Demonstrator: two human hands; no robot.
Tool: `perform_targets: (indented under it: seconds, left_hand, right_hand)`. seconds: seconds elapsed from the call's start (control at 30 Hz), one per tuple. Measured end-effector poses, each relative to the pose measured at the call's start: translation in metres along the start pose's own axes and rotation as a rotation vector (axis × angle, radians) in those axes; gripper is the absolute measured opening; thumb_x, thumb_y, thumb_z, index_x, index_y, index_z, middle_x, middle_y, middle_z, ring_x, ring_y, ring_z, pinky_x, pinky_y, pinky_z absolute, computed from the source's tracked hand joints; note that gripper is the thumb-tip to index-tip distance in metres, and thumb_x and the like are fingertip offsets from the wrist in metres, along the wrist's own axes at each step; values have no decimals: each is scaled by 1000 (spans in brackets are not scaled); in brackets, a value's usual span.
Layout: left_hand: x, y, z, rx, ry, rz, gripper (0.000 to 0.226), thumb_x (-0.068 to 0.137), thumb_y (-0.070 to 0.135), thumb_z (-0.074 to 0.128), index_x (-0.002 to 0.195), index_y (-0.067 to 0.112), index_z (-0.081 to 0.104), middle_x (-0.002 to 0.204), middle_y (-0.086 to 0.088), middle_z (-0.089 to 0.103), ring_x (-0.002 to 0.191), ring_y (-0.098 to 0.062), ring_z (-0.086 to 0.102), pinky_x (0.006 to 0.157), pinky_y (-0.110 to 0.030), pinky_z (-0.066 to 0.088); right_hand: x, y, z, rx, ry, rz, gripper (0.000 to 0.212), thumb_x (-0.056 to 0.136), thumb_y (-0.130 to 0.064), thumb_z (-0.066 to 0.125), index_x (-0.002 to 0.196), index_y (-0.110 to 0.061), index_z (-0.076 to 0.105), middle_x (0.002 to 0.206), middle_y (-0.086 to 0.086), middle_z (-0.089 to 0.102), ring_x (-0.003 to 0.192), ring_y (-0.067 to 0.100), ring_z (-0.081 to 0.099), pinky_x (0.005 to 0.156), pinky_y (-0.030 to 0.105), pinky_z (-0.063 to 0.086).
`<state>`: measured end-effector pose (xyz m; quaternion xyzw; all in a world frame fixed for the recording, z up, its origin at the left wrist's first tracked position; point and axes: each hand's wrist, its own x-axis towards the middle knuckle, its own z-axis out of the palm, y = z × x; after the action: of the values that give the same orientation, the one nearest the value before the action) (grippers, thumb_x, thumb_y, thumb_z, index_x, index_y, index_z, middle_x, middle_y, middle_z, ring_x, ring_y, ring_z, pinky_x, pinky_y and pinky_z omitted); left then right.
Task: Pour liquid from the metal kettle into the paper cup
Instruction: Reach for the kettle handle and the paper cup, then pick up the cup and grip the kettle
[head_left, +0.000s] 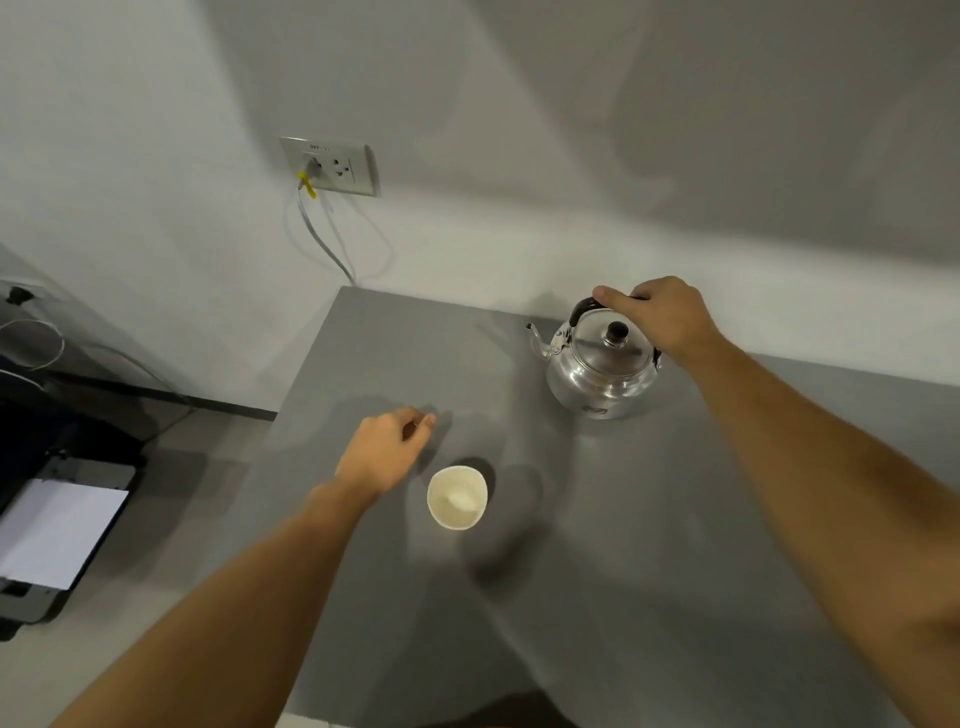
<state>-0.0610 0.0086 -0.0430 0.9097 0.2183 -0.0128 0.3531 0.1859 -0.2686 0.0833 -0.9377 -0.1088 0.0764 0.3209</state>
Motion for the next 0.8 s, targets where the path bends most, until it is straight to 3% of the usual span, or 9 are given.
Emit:
perform_targets:
  seconds: [0.17,0.27,0.37,0.5,0.6,0.67,0.8]
  left_hand:
    - [-29,-12,7,-78,-34,-35,26,100,50,51,88,32,65,76,12,69,73,-9,62,63,-20,41]
    - [-45,-21,14,-104,-53,-51,24,101,40,53,110,28,71,93,8,75,88,-17,67,77,-27,47]
    - [-60,-26,20,-143,-99,-52,36,98,18,54,131,24,66,109,6,77,99,-17,68,89,-24,47]
    - [-76,-27,26,-236,-192,-3,55,87,7,62,140,23,56,104,14,70,95,-17,68,80,-10,46]
    - [-81,-26,33,-274,-239,39,67,83,12,75,143,26,50,118,8,68,97,-15,68,76,-6,46]
    - [-83,-23,39,-328,-257,44,74,78,18,85,142,27,50,124,7,67,105,-12,67,81,-7,48]
    - [-82,-17,52,-420,-259,27,79,69,22,93,137,28,54,123,8,70,110,-11,68,95,-25,53]
  right_hand:
    - [-46,-6,-11,-25,10,-32,72,79,-69,68,54,-3,50,53,7,43,52,21,40,53,34,33]
    - [-74,-9,-15,-31,20,-38,72,79,-70,67,54,-5,52,51,6,44,51,21,40,52,33,33]
    - [-99,-13,-18,-18,16,-34,73,77,-73,68,56,-5,54,50,5,44,50,20,40,51,33,33]
    - [-131,-18,-21,-19,8,-54,69,75,-74,70,60,-7,62,52,3,49,51,18,44,51,32,35]
    - [-150,-23,-21,-33,-13,-69,70,74,-74,70,62,-5,64,54,7,52,51,19,45,53,32,36]
    - [-160,-26,-20,-49,-19,-86,73,75,-72,71,62,-1,60,52,8,49,50,19,44,53,33,36]
    - [-175,-32,-14,-83,-27,-113,78,74,-73,70,63,3,56,58,21,53,51,21,45,54,33,36]
